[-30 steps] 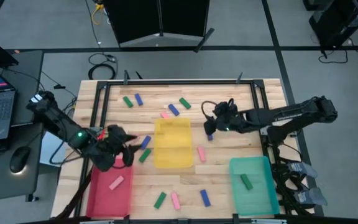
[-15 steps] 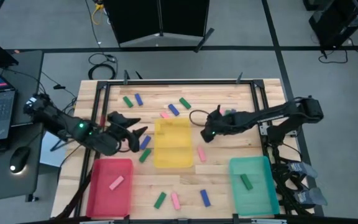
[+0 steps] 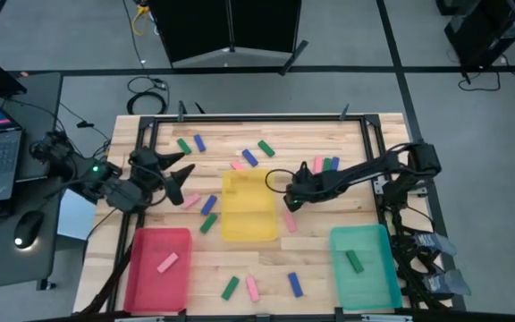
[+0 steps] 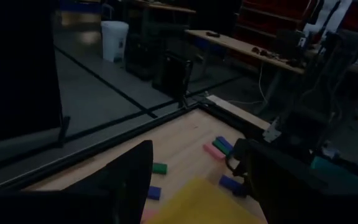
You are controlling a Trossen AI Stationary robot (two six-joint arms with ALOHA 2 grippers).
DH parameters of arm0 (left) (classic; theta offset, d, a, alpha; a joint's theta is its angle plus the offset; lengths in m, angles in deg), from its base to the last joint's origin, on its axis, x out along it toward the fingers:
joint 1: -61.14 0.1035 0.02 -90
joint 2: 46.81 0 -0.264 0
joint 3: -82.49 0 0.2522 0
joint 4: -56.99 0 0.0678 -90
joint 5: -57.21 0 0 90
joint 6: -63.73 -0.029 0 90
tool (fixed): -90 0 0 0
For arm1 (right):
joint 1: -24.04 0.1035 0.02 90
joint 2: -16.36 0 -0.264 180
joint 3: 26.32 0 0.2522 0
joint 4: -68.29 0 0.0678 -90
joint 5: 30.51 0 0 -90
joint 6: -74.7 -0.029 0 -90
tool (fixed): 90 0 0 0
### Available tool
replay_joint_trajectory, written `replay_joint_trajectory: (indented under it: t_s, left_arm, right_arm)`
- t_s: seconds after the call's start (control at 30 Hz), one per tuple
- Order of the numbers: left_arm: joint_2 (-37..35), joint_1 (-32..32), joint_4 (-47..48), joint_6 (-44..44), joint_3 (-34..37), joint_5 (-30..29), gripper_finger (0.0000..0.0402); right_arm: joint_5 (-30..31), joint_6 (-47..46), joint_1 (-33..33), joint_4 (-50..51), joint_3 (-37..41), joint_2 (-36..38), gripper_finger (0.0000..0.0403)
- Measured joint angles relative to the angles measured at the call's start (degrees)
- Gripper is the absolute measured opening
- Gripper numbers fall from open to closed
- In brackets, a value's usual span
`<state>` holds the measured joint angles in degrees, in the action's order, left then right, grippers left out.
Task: Sort blocks
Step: Put the blue block into the yellow bin
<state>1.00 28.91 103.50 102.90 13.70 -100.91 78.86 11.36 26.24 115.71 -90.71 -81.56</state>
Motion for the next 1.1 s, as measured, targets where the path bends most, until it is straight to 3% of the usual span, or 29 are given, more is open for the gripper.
replay_joint_trajectory:
  t_s: [0.17, 0.4, 0.63, 0.8, 0.9, 1.1]
  left_arm:
    - [0.2, -0.2, 0.5, 0.0, 0.1, -1.6, 0.0259]
    - [0.5, -0.2, 0.5, 0.1, 0.1, -3.3, 0.0259]
    - [1.3, -0.1, 0.7, 0.8, 0.1, -3.4, 0.0259]
    - [1.6, 0.0, 5.9, 8.6, 0.1, -2.8, 0.0259]
    - [2.7, 1.3, 10.0, 14.4, 0.1, -1.3, 0.0259]
    - [6.4, 9.4, 14.8, 20.6, 0.1, 7.1, 0.0259]
  right_arm:
    - [-0.2, -0.3, 0.1, -0.9, -0.3, -2.0, 0.0249]
    - [-0.3, 0.2, 0.0, -1.0, -0.1, -0.9, 0.0118]
    - [3.4, 1.9, 0.0, 0.3, 0.2, 1.4, 0.0115]
    - [8.7, 5.5, 2.0, -2.1, 0.2, 7.7, 0.0115]
    - [10.8, 12.6, 3.9, -10.0, 0.2, 11.7, 0.0115]
    - [10.4, 28.4, 7.4, -37.7, 0.1, 13.1, 0.0115]
